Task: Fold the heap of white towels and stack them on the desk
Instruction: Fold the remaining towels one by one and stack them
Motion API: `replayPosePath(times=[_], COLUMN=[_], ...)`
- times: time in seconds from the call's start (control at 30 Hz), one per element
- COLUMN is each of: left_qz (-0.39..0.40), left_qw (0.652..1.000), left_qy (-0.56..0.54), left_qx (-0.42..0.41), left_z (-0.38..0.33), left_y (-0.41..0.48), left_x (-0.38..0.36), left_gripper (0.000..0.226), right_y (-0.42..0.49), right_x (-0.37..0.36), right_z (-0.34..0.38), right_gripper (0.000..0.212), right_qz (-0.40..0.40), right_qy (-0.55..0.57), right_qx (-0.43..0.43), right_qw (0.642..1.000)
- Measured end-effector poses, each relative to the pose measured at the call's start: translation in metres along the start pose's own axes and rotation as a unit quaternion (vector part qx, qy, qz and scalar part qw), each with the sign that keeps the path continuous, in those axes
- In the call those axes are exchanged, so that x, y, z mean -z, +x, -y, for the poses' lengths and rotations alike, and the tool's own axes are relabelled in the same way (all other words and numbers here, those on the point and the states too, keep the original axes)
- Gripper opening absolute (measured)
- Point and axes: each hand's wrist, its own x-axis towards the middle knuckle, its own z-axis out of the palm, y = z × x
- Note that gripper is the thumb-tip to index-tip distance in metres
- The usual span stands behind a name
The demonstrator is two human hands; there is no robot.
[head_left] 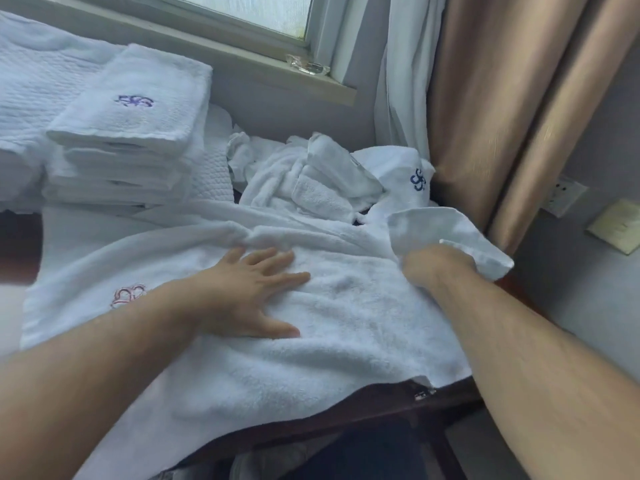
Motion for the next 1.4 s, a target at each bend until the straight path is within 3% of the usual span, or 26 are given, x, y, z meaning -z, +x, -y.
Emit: replayPosePath(times=[0.1, 0.17, 0.23, 0.37, 0.4, 0.47, 0.57, 0.6, 0.67, 0.73, 0.8, 0.87, 0.93, 1.0, 1.07, 1.1, 1.17, 1.27, 1.33, 1.4], left_qz=[-0.005, -0.020, -0.044, -0.074, -0.068, -0.054, -0.029, -0.023, -0.016, -0.014, -0.014, -0.012, -0.028, -0.092, -0.159, -0.181, -0.165, -0.078, -0.078, -0.095], left_qw=[1.000, 0.999, 0.998, 0.994, 0.994, 0.994, 0.994, 0.994, 0.995, 0.996, 0.996, 0.997, 0.996, 0.985, 0.979, 0.978, 0.983, 0.996, 0.995, 0.993], left_qy=[0.006, 0.013, 0.018, 0.023, 0.029, 0.040, 0.040, 0.038, 0.026, 0.017, 0.010, -0.014, -0.079, -0.148, -0.117, -0.085, -0.041, -0.044, -0.061, -0.070], left_qx=[-0.018, -0.029, -0.047, -0.081, -0.084, -0.090, -0.095, -0.095, -0.095, -0.090, -0.086, -0.075, -0.041, 0.008, 0.049, 0.062, 0.062, 0.031, 0.002, -0.006], left_z=[0.001, 0.001, 0.001, 0.003, 0.002, 0.001, 0.000, 0.000, -0.002, -0.005, -0.009, -0.012, -0.013, -0.015, -0.024, -0.029, -0.042, -0.059, -0.061, -0.058], left_y=[-0.005, -0.010, -0.017, -0.025, -0.026, -0.024, -0.024, -0.025, -0.027, -0.031, -0.037, -0.042, -0.039, -0.024, 0.000, 0.009, 0.027, 0.034, 0.031, 0.026], left_x=[0.001, 0.000, 0.001, 0.004, 0.005, 0.006, 0.007, 0.007, 0.007, 0.006, 0.004, 0.004, 0.007, 0.017, 0.026, 0.027, 0.016, -0.003, -0.009, -0.012], left_gripper=[0.101, 0.103, 0.098, 0.081, 0.079, 0.077, 0.076, 0.076, 0.077, 0.078, 0.079, 0.079, 0.070, 0.045, 0.029, 0.030, 0.055, 0.074, 0.075, 0.071], right_y=[-0.004, -0.007, -0.008, -0.004, 0.000, 0.008, 0.014, 0.017, 0.027, 0.035, 0.046, 0.050, 0.051, 0.054, 0.056, 0.057, 0.060, 0.065, 0.065, 0.062], right_x=[0.001, -0.011, -0.018, -0.015, -0.014, -0.017, -0.023, -0.026, -0.031, -0.035, -0.043, -0.048, -0.047, -0.039, -0.028, -0.023, -0.016, -0.012, -0.014, -0.022], right_z=[0.019, 0.023, 0.011, -0.015, -0.015, -0.011, 0.005, 0.008, 0.010, 0.011, 0.013, 0.018, 0.019, 0.012, 0.000, -0.003, -0.011, -0.018, -0.017, -0.009], right_gripper=[0.009, 0.018, 0.025, 0.079, 0.085, 0.076, 0.060, 0.055, 0.045, 0.057, 0.048, 0.041, 0.048, 0.053, 0.059, 0.065, 0.067, 0.046, 0.062, 0.073], right_qz=[-0.034, -0.034, -0.020, 0.015, 0.007, 0.009, 0.033, -0.009, -0.107, -0.123, -0.155, -0.166, -0.140, -0.126, -0.114, -0.095, -0.051, 0.012, 0.032, 0.055], right_qy=[0.049, 0.048, 0.075, 0.105, 0.078, 0.053, 0.128, 0.148, 0.165, 0.218, 0.277, 0.285, 0.223, 0.151, 0.102, 0.093, 0.095, 0.043, 0.059, 0.119], right_qx=[0.036, 0.045, -0.019, -0.147, -0.120, -0.013, 0.085, 0.086, -0.016, -0.120, -0.108, -0.021, 0.039, 0.042, 0.033, 0.034, 0.019, -0.032, -0.063, -0.003], right_qw=[0.998, 0.997, 0.997, 0.983, 0.990, 0.998, 0.988, 0.985, 0.980, 0.961, 0.942, 0.944, 0.964, 0.980, 0.988, 0.990, 0.994, 0.998, 0.996, 0.991])
